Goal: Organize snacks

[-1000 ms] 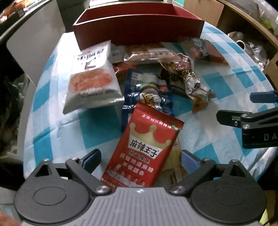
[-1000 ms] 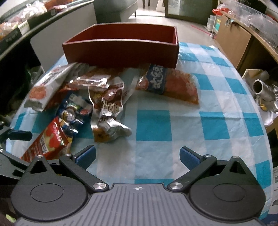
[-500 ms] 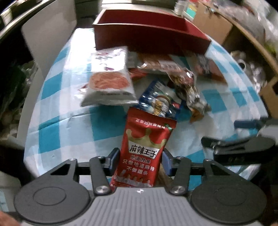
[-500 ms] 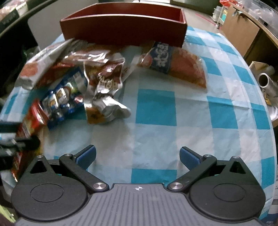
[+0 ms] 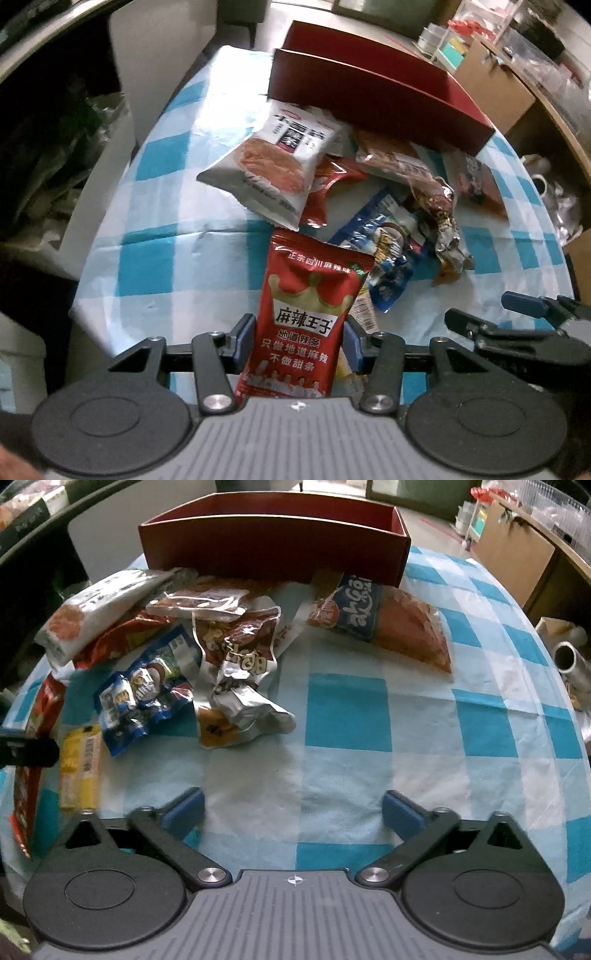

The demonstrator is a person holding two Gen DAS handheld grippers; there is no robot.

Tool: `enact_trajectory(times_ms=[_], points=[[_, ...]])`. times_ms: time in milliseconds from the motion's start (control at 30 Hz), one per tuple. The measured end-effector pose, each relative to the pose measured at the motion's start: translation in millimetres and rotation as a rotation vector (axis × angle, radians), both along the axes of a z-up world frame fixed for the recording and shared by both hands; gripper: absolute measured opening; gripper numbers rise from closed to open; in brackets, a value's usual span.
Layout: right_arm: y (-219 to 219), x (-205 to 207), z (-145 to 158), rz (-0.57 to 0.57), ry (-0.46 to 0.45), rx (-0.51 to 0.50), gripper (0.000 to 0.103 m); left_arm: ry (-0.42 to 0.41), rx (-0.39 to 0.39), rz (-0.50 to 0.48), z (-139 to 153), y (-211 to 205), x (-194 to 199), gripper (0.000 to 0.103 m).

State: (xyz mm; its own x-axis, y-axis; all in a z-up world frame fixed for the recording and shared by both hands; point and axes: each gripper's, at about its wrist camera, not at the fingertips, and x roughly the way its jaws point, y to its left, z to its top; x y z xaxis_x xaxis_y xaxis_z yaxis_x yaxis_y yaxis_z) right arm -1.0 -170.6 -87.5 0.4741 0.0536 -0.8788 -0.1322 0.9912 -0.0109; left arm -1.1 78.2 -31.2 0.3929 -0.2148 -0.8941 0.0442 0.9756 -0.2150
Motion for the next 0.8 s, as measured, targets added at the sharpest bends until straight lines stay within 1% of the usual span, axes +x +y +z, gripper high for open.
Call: enact_trajectory(times_ms=[100,133,233,267,367,433,467,600,667,700,733,800], points=[[21.8,-13.6,16.6,0.055,-0.065,0.035,0.093,-0.002,-0.013,0.045,1.7,12.5,-2.0,0.043],[33.6,-18.0,18.6,0.078,-0.072,0.043,0.093,-0.004,-0.016,0.055,2.5,16.1,-2.8,0.043],[65.1,-24.9,14.7,0.156,-0.047,0.076,0.093,-0.012,-0.036,0.068,5.0,22.2,-4.8,0.043],[76.1,-25.8,11.0,0.181,-0.038,0.069,0.093,-0.012,-0.038,0.066,5.1,22.7,-5.1,0.043],[95.8,-23.7,2.9,0.204,-0.028,0.047,0.092,0.001,-0.042,0.061,3.2,22.6,-4.1,0.043],[102.2,-21.0,-2.2,0.215,-0.029,0.007,0.093,0.006,-0.047,0.058,2.6,21.9,-3.0,0.043],[100.3,-20.9,-3.0,0.224,-0.042,0.004,0.093,0.007,-0.047,0.057,2.6,21.0,-2.3,0.043],[103.7,-22.9,0.8,0.262,-0.042,0.005,0.083,0.006,-0.051,0.067,3.5,21.6,-1.3,0.043],[109.2,-25.9,1.0,0.295,-0.026,0.019,0.085,0.006,-0.047,0.066,3.5,20.1,-1.6,0.043],[113.0,-27.3,-0.9,0.306,-0.036,0.0,0.085,0.005,-0.043,0.064,3.5,19.2,-1.9,0.043],[115.6,-28.6,-1.2,0.316,-0.049,-0.012,0.085,0.005,-0.04,0.062,3.3,18.9,-2.3,0.043],[117.4,-25.1,-0.4,0.317,-0.044,-0.014,0.082,0.005,-0.039,0.063,3.5,19.2,-3.1,0.043]])
